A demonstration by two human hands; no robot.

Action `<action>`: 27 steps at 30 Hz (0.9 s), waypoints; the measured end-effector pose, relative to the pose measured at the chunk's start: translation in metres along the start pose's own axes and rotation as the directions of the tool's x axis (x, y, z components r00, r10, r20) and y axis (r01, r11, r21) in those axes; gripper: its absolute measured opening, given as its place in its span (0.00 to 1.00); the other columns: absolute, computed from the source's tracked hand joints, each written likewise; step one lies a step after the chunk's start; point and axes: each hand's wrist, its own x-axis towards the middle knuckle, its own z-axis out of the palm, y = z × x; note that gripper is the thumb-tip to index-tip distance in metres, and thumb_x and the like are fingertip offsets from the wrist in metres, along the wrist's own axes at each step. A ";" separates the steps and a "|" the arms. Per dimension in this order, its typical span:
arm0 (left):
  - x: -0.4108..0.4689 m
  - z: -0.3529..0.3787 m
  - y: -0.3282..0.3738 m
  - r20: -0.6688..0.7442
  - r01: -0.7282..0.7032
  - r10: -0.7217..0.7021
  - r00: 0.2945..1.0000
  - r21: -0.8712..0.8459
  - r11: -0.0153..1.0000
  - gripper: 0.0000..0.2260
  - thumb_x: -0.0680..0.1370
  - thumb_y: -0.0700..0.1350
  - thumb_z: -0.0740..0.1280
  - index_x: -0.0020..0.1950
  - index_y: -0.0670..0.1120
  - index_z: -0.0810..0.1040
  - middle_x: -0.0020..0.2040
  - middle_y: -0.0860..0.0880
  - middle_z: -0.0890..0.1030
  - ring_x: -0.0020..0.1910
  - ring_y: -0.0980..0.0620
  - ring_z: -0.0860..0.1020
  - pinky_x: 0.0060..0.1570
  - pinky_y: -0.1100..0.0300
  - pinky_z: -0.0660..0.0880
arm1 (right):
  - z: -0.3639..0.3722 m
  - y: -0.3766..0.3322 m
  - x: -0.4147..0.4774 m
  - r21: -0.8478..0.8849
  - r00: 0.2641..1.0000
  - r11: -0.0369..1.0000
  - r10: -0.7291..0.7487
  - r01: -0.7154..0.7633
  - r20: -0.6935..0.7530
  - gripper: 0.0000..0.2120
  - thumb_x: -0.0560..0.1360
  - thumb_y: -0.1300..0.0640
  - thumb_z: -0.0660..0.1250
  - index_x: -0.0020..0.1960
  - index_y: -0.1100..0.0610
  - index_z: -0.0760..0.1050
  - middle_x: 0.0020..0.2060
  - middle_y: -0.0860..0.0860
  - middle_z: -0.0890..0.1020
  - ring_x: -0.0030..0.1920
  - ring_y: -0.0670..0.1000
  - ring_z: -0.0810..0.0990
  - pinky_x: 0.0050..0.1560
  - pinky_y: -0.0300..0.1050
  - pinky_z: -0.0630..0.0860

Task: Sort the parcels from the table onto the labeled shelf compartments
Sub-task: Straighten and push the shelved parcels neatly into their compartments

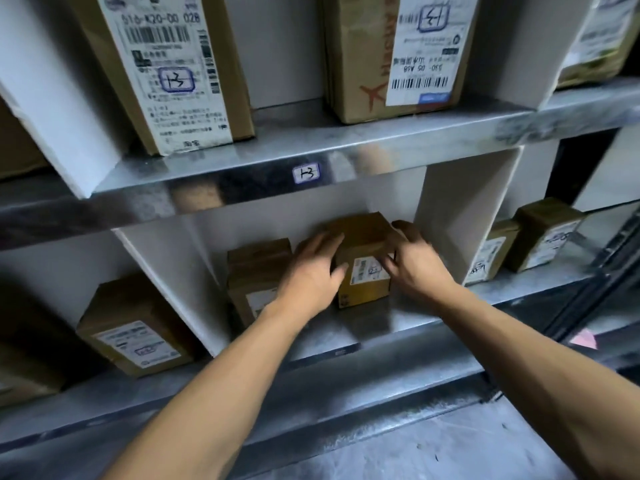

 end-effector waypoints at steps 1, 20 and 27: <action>0.006 0.005 0.002 0.023 0.005 -0.005 1.000 0.010 1.000 0.27 0.80 0.54 0.63 0.78 0.57 0.59 0.79 0.51 0.58 0.76 0.46 0.60 0.73 0.48 0.62 | -0.001 0.005 0.003 0.027 1.000 1.000 0.001 -0.002 0.011 0.20 0.77 0.55 0.70 0.68 0.58 0.74 0.71 0.61 0.70 0.64 0.67 0.74 0.61 0.57 0.74; 0.026 0.053 0.032 -0.174 0.110 -0.125 0.977 -0.093 0.990 0.18 0.80 0.47 0.65 0.70 0.46 0.73 0.72 0.45 0.65 0.70 0.47 0.67 0.67 0.66 0.59 | 0.012 0.050 0.019 0.431 0.998 0.902 -0.005 -0.022 0.061 0.18 0.81 0.51 0.66 0.69 0.52 0.76 0.68 0.53 0.73 0.65 0.52 0.74 0.62 0.35 0.66; 0.016 0.064 0.044 -0.230 0.112 -0.133 0.964 -0.100 0.989 0.17 0.78 0.47 0.69 0.66 0.46 0.77 0.69 0.43 0.69 0.69 0.44 0.69 0.69 0.60 0.63 | 0.004 0.062 0.003 0.408 1.000 0.913 -0.015 0.003 0.027 0.17 0.80 0.52 0.68 0.66 0.55 0.79 0.66 0.56 0.75 0.66 0.54 0.71 0.62 0.29 0.58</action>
